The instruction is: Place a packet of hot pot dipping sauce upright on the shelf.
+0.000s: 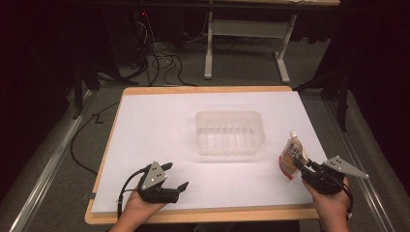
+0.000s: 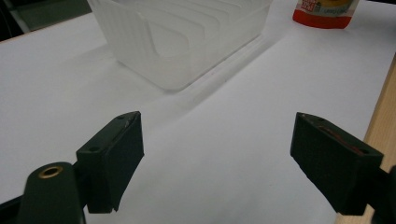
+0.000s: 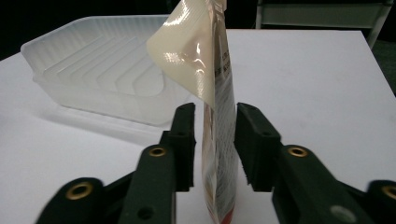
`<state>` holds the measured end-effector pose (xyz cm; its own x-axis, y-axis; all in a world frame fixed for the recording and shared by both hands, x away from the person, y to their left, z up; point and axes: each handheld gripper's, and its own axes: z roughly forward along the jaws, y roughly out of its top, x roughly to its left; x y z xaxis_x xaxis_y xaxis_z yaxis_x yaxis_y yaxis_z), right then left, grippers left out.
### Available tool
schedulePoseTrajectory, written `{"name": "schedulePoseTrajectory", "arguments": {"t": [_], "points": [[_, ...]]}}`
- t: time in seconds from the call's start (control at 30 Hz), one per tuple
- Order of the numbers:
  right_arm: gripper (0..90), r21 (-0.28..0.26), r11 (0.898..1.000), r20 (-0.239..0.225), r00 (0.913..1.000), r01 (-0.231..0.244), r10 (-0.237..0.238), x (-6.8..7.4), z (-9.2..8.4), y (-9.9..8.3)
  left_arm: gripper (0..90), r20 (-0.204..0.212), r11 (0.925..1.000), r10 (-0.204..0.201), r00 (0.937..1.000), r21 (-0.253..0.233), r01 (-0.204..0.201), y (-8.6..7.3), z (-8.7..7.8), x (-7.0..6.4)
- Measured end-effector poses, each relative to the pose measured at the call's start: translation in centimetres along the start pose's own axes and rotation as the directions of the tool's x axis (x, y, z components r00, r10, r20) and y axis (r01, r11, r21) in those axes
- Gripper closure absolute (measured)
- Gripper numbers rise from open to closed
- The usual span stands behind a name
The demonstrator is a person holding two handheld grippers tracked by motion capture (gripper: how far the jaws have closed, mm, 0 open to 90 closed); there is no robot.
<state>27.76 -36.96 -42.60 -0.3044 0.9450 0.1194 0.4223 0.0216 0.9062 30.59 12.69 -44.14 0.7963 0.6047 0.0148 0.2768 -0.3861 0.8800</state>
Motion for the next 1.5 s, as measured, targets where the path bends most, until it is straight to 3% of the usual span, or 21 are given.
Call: {"name": "schedulePoseTrajectory", "arguments": {"t": [0.2, 0.57, 1.2, 1.5], "points": [[89.2, 0.004, 1.000, -0.007, 0.9999, 0.008, -0.008, 0.4, -0.2, 0.0, 17.6, 0.001, 1.0000, 0.002, 1.0000, 0.000, -0.002, 0.0, -0.1, 0.0], [90.0, -0.015, 0.999, -0.045, 0.9985, -0.032, 0.032, 0.5, -0.3, 0.2, 17.7, 0.003, 1.0000, 0.004, 1.0000, 0.002, -0.004, 0.0, 0.1, 0.0], [90.0, -0.100, 0.995, -0.044, 0.9990, -0.004, -0.001, 3.2, -0.5, 1.9, 17.4, -0.033, 0.9988, -0.011, 0.9994, -0.047, 0.009, 0.1, -0.3, 0.1], [90.0, -0.167, 0.986, -0.066, 0.9978, -0.016, 0.005, 4.1, -1.1, 3.8, 17.4, -0.044, 0.9980, -0.021, 0.9988, -0.061, 0.018, 0.0, -0.5, 0.3]]}}
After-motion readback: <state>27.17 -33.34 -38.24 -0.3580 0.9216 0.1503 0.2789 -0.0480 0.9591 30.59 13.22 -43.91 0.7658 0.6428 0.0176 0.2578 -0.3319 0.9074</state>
